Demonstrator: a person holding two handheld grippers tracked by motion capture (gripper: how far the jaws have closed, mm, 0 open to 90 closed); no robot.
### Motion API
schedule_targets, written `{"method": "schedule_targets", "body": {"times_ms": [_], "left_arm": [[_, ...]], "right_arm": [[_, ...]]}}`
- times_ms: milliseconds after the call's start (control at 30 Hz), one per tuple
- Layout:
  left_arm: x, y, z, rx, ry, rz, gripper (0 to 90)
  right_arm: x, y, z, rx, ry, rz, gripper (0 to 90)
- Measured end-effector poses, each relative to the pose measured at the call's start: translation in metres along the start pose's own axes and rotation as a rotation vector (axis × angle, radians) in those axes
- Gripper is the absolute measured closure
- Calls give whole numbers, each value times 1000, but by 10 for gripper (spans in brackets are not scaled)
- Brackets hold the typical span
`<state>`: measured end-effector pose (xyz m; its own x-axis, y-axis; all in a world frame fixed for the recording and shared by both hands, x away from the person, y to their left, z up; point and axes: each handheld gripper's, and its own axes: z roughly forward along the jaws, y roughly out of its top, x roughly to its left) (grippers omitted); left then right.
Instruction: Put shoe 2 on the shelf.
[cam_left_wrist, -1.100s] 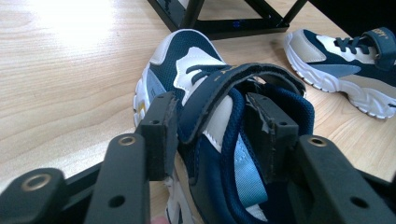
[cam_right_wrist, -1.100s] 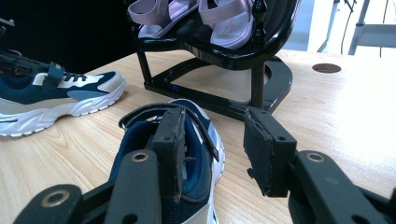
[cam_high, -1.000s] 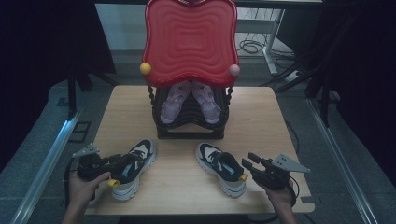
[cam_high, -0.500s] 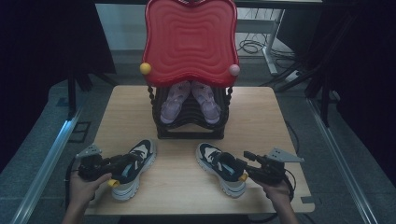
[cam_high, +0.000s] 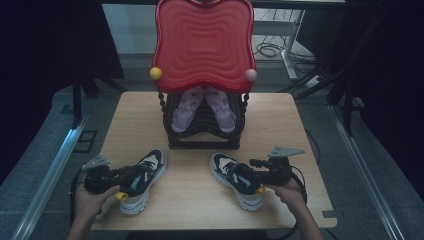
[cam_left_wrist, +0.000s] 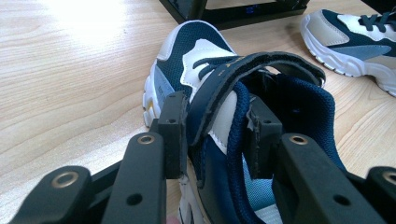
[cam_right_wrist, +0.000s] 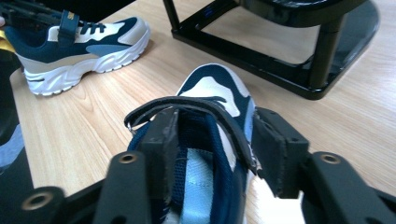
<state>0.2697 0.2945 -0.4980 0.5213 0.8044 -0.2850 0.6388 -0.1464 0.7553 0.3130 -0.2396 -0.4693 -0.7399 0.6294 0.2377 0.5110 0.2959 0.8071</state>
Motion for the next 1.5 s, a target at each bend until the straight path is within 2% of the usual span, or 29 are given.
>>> {"method": "schedule_targets", "body": {"times_ms": [233,567,733,1033,1267,1333,1500], "left_arm": [[1,0,0,-2,-6,-5,648],[1,-1,1,-2,-5,-9,648],[0,-1,1,-8,-3,-10,655],[-2,-3,0,-28,20,-3,686],[-3,-4,-1,-37,26,3,702],[-3,-5,-2,-39,23,-1,708],[-2,-4,-6,-58,10,-14,720]], "right_arm": [[-2,4,13,93,-3,12,555],[-10,3,19,165,0,40,626],[-12,3,21,152,7,32,663],[-9,0,18,123,-15,-13,725],[-12,-3,14,95,-18,8,743],[-12,-4,10,85,-11,27,747],[-10,-6,4,51,-8,39,747]]}}
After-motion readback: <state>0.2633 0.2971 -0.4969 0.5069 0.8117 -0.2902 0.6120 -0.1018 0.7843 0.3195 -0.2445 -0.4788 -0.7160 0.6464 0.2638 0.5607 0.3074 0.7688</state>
